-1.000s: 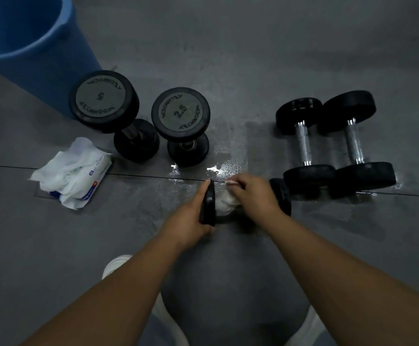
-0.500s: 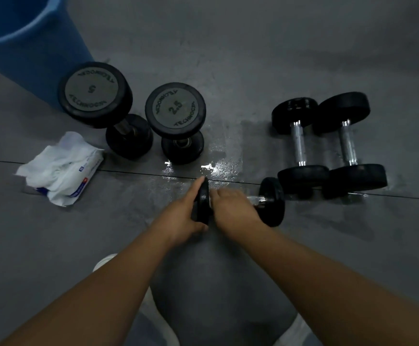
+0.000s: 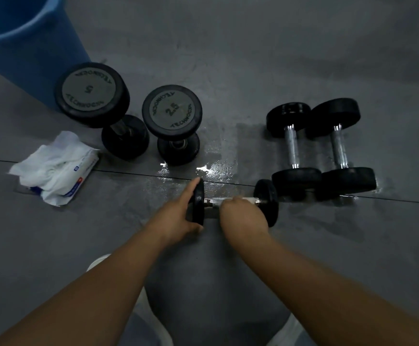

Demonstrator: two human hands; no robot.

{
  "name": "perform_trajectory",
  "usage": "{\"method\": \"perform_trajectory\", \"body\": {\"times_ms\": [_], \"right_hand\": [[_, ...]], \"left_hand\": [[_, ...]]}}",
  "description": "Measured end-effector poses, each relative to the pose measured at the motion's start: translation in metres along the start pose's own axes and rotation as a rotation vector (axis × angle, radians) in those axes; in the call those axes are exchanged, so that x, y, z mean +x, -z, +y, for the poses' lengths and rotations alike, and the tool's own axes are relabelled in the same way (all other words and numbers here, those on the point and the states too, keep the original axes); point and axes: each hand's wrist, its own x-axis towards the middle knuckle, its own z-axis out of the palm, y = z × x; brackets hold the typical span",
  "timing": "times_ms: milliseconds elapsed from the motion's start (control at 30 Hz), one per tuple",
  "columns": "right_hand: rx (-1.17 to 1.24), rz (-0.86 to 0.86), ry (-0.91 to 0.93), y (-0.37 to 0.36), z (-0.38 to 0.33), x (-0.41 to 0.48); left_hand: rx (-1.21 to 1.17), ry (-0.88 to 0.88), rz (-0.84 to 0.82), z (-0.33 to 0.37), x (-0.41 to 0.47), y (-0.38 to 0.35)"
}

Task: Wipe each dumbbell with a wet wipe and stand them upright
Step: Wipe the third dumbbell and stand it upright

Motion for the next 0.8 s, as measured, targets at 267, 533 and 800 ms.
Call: {"method": "perform_trajectory", "body": {"times_ms": [267,533,800], "right_hand": [[0.532,0.072,0.021,-0.010,-0.024,0.004],[0.824,0.098,-0.100,0.011,-0.076,-0.008],[1.232,-0.038,-0.539,0.002,-0.014,0.002]], "left_hand": [[-0.034,-0.015,0.027,0.000,0.002,0.002],[-0.022,-0.063,0.044,-0.002,0.009,0.006],[-0.136,-0.004,-0.001,-0.001,0.011,0.009]]}}
